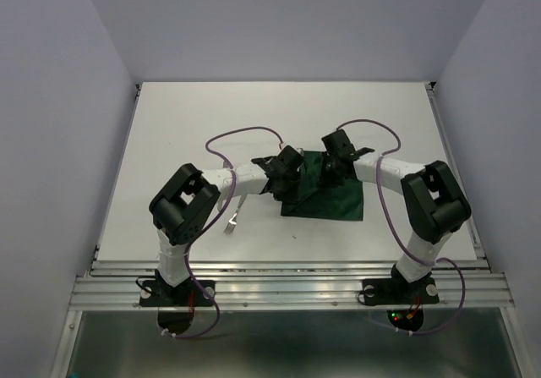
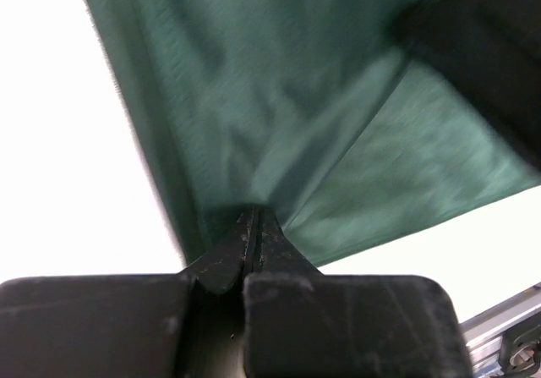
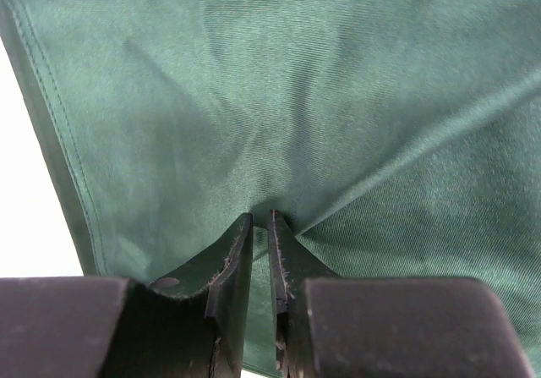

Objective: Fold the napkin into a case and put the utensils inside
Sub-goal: Smooth out the upper triangle-folded napkin at the center of the board, then pick up the upper triangle-folded napkin from the center of the board, then turn over the upper triangle folded napkin at the center of the board.

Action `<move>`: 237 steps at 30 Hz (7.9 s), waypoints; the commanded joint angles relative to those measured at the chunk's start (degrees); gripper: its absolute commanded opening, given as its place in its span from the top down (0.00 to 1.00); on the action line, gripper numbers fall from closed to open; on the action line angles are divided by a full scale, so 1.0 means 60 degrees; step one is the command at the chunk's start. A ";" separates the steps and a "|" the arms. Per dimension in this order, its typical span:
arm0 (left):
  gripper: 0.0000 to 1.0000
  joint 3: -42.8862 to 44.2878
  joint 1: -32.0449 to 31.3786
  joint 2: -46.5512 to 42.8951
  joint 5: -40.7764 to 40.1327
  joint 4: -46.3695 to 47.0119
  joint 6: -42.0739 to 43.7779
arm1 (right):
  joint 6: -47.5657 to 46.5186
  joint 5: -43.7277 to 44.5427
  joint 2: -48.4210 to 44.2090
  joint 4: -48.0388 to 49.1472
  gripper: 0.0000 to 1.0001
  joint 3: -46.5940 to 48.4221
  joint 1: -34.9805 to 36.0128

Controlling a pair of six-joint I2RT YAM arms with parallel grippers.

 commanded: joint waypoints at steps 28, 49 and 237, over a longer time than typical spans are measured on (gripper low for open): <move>1.00 -0.0131 -0.0055 0.0119 0.0094 0.0042 0.0438 | -0.1176 0.0520 0.1361 -0.0209 0.80 0.2116 -0.3757; 1.00 -0.0717 -0.0055 -0.0275 0.0167 0.0028 0.0497 | -0.0927 -0.0285 0.1406 -0.0048 0.80 0.1429 -0.3845; 1.00 -0.1010 0.2787 0.0515 0.2481 0.3631 -0.2111 | -0.0927 0.2776 -0.1848 -0.0164 0.48 -0.0961 0.4285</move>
